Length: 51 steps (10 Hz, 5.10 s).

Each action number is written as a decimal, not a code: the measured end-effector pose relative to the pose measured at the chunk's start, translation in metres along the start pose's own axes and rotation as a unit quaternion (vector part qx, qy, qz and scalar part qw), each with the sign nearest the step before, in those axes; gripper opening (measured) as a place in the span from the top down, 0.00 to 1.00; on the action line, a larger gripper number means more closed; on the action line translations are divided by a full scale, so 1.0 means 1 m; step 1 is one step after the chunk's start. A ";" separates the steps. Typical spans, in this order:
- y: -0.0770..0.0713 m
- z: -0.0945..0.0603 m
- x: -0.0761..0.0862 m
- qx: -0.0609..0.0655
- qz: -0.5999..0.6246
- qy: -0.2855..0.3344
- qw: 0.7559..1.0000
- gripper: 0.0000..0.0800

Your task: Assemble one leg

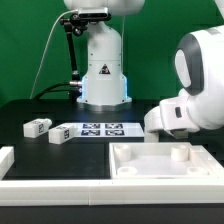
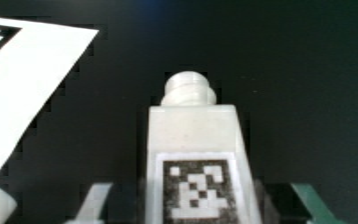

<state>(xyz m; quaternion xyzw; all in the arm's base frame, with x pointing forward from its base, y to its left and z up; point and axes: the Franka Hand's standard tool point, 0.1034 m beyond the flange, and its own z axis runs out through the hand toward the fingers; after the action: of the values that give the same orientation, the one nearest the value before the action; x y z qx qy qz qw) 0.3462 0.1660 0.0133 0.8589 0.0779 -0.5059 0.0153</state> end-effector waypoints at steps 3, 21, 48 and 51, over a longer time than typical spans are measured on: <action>0.003 -0.029 -0.043 0.008 -0.009 -0.001 1.000 0.64; 0.065 -0.201 -0.009 -0.032 -0.072 0.605 0.792 0.64; 0.085 -0.250 0.071 -0.034 -0.059 0.692 0.718 0.24; 0.085 -0.250 0.071 -0.034 -0.059 0.692 0.718 0.19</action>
Offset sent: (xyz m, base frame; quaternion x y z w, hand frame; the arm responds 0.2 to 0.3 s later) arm 0.0054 -0.0055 0.0802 0.0299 -0.0240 -0.0168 0.9991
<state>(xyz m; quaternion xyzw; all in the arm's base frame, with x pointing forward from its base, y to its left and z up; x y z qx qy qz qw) 0.6089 0.1162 0.0691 0.9621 0.1347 0.2329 -0.0437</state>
